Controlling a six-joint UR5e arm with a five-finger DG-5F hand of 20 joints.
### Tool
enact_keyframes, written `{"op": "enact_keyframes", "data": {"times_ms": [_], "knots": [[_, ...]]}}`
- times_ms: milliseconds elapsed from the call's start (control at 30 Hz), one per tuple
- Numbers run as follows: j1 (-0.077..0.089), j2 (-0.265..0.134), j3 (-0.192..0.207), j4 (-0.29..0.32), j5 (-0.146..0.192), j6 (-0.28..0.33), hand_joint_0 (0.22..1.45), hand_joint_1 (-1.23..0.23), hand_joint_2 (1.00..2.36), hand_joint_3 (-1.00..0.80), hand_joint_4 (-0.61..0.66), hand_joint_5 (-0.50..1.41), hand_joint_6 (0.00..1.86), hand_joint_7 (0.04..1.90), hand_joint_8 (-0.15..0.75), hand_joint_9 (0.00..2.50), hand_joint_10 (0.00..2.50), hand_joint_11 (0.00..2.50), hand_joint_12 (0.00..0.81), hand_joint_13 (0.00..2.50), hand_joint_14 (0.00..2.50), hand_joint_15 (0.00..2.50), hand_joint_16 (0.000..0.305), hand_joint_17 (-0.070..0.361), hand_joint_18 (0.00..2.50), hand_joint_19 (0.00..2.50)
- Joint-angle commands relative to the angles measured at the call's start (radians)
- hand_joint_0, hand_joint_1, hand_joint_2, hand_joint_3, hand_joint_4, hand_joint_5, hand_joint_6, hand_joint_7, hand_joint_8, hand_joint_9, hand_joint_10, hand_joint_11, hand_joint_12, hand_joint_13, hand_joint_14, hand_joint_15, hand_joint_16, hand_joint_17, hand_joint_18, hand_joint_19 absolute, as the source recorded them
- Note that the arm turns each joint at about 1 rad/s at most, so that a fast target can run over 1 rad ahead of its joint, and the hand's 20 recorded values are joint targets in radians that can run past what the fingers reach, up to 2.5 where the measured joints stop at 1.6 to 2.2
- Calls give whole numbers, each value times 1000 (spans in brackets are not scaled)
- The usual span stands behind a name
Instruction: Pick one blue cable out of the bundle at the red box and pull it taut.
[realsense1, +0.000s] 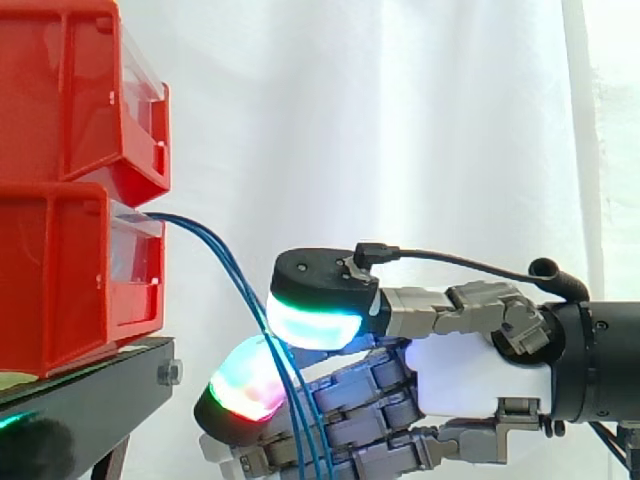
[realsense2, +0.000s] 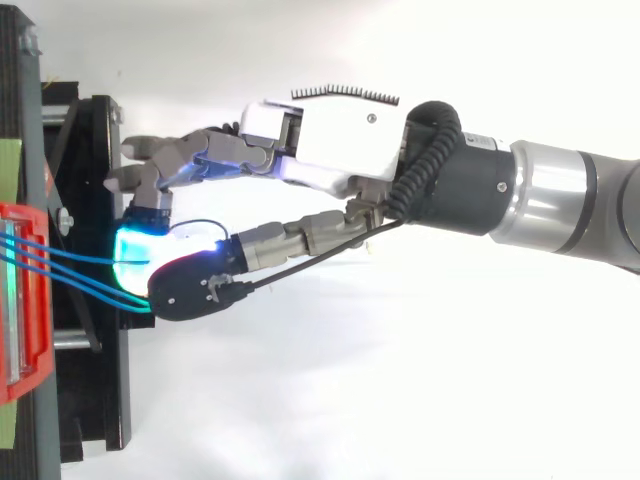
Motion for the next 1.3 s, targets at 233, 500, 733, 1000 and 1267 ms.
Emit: {"op": "enact_keyframes", "data": {"times_ms": [233,500,733,1000,1267], "knots": [[-11,3,1,-2,-32,1,600,-679,1009,-105,189,-184,925,835,296,337,2,130,365,136,2,93,64,144,0,22],[-17,5,1,-4,-32,1,602,-716,1004,-27,165,-168,926,879,329,391,2,110,392,203,2,77,69,155,11,0],[-20,35,1,-60,-40,3,616,-741,1004,11,121,-162,929,914,336,425,2,135,393,243,2,98,70,157,60,0],[-26,98,-1,-261,-60,1,629,-765,1004,47,65,-158,932,951,336,455,2,147,388,283,3,101,69,154,111,0],[-32,146,-1,-361,-61,-3,635,-777,1006,52,55,-158,930,977,336,483,5,173,381,308,3,112,68,153,147,0]]}}
